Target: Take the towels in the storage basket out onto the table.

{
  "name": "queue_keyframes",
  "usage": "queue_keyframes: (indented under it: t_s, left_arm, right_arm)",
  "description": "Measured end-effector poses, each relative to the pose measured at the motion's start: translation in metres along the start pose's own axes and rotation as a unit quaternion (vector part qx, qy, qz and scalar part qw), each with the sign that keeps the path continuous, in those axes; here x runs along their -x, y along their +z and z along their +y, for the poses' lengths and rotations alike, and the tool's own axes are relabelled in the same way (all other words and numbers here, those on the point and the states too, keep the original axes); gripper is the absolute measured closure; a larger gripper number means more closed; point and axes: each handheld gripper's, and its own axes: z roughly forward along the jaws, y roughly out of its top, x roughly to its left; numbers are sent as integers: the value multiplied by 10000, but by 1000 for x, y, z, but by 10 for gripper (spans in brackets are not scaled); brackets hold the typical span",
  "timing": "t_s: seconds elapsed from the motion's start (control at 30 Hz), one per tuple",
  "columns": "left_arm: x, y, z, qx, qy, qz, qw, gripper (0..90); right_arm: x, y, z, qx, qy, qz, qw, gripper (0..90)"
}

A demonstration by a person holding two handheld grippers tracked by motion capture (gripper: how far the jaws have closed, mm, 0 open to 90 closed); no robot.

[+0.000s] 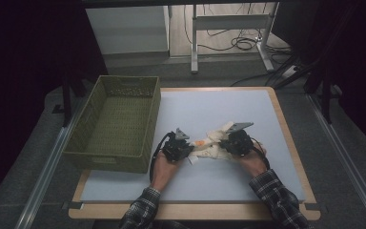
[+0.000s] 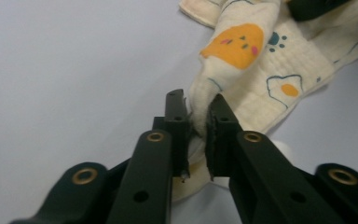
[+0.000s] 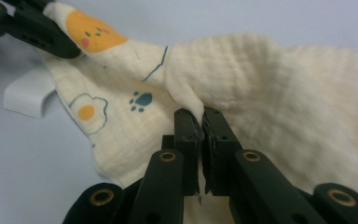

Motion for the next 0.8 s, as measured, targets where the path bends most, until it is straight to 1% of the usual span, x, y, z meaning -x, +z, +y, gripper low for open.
queue_keyframes:
  t_s: [0.03, 0.1, 0.17, 0.3, 0.33, 0.37, 0.4, 0.43, 0.47, 0.5, 0.57, 0.6, 0.63, 0.67, 0.7, 0.77, 0.8]
  left_arm:
    - [0, -3, -1, 14, 13, -23, 10000, 829]
    - [0, -10, -5, 80, -33, -41, 10000, 839]
    - [1, -17, -7, 121, -57, -54, 9999, 842]
    - [6, -28, -9, 128, -37, -2, 9999, 846]
    - [7, -29, -8, 84, 26, 35, 10000, 847]
    - [9, -29, -8, 37, 47, 86, 9999, 848]
    - [10, -29, -8, 2, 40, 114, 9999, 849]
    - [10, -28, -9, -49, -4, 159, 9999, 850]
    - [10, -27, -9, -102, 14, 217, 9997, 849]
    - [10, -26, -11, -144, -25, 244, 9996, 849]
    - [9, -25, -14, -205, -121, 205, 9995, 840]
    - [9, -25, -16, -187, -152, 165, 9996, 820]
    - [8, -24, -17, -170, -166, 153, 9996, 782]
    - [8, -24, -17, -136, -180, 193, 9996, 695]
    - [8, -25, -15, -85, -143, 210, 9996, 618]
    - [8, -26, -9, -7, -122, 221, 9997, 533]
    - [9, -27, -6, 45, -102, 227, 9997, 510]
  right_arm:
    - [1, -4, 1, 46, 0, 18, 10000, 854]
    - [7, -17, 5, 218, 55, 79, 9997, 853]
    - [14, -32, 12, 359, 108, 45, 9993, 853]
    - [36, -58, 31, 526, 173, -289, 9980, 853]
    - [42, -64, 36, 549, 217, -374, 9976, 853]
    - [50, -69, 42, 584, 273, -466, 9968, 853]
    - [60, -74, 49, 625, 368, -603, 9955, 853]
    - [67, -76, 53, 632, 406, -705, 9947, 852]
    - [78, -78, 57, 615, 488, -867, 9931, 849]
    - [88, -78, 59, 562, 630, -988, 9915, 846]
    - [106, -78, 57, 488, 905, -1089, 9887, 817]
    - [112, -78, 54, 449, 991, -1123, 9877, 783]
    - [115, -78, 51, 443, 1022, -1136, 9873, 761]
    - [118, -80, 47, 445, 1066, -1097, 9872, 743]
    - [119, -81, 43, 463, 1095, -1064, 9872, 727]
    - [119, -86, 33, 513, 1199, -939, 9870, 704]
    - [118, -87, 29, 511, 1230, -887, 9871, 692]
